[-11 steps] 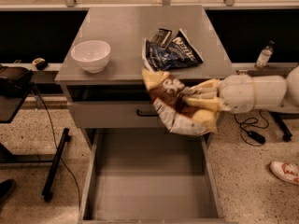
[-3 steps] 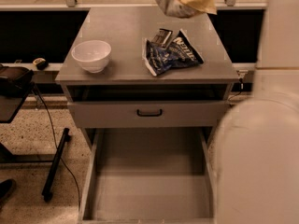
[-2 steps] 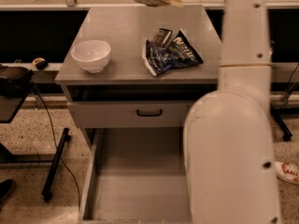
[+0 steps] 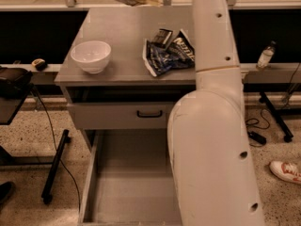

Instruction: Pick brown chip bag from middle drawer and place on counter

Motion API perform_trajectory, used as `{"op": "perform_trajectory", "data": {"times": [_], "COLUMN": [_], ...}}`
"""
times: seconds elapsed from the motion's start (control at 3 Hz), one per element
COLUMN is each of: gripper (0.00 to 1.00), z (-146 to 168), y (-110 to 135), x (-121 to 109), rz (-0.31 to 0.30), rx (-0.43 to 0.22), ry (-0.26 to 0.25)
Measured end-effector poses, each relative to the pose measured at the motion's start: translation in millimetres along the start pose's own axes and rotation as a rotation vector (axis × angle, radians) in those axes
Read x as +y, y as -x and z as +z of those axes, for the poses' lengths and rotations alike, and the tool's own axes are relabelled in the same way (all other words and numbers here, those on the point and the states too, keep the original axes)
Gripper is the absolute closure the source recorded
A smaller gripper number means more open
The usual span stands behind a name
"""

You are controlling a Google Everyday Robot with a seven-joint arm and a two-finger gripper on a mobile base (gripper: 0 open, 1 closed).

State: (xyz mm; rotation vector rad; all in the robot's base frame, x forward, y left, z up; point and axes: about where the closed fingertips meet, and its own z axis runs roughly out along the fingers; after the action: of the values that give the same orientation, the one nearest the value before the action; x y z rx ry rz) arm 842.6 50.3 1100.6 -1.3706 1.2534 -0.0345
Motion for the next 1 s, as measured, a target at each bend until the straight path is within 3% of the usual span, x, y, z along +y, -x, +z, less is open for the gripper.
{"op": "perform_trajectory", "data": {"times": [0.33, 0.67, 1.0], "gripper": [1.0, 1.0, 0.82], "z": [1.9, 29.8, 89.4], "y": [0.1, -18.2, -50.2], "x": [0.7, -3.3, 8.0], "rz": [0.001, 0.025, 0.043], "rx": [0.001, 0.093, 0.253], "ry": [0.0, -0.047, -0.099]}}
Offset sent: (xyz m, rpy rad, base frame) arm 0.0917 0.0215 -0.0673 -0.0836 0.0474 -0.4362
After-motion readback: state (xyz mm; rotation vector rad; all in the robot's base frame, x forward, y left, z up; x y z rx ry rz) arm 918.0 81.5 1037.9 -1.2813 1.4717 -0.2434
